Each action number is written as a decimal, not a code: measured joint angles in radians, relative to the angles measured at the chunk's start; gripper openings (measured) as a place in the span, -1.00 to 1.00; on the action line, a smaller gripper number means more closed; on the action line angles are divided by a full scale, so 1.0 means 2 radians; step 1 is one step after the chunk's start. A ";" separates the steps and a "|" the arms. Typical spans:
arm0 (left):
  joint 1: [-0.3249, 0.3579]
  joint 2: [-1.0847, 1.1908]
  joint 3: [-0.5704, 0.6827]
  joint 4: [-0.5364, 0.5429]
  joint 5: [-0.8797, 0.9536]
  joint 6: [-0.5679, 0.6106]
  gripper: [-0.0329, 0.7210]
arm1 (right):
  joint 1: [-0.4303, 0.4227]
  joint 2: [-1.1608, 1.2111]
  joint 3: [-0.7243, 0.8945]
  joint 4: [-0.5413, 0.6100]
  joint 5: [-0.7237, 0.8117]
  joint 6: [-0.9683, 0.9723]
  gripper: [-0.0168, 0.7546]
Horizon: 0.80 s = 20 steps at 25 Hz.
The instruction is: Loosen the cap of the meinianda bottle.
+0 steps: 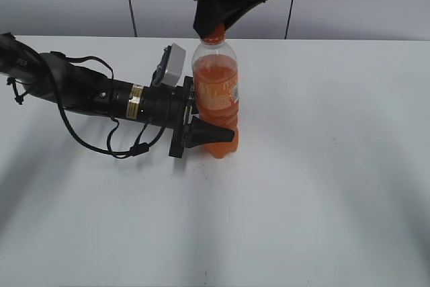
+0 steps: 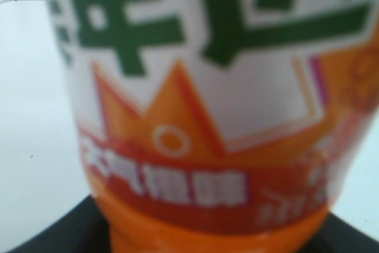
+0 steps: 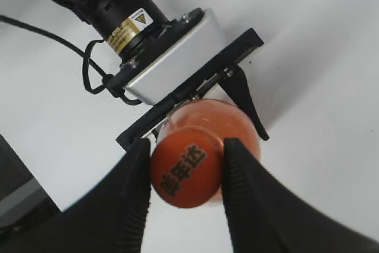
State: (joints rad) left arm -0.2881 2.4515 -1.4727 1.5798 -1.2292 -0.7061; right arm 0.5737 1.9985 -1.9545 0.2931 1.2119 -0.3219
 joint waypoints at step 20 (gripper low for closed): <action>0.000 -0.001 0.000 0.008 -0.001 0.002 0.14 | 0.000 0.000 0.000 0.010 0.001 -0.308 -0.26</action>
State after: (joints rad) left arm -0.2881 2.4499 -1.4727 1.5949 -1.2304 -0.7029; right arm 0.5737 1.9989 -1.9545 0.3140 1.2131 -0.9369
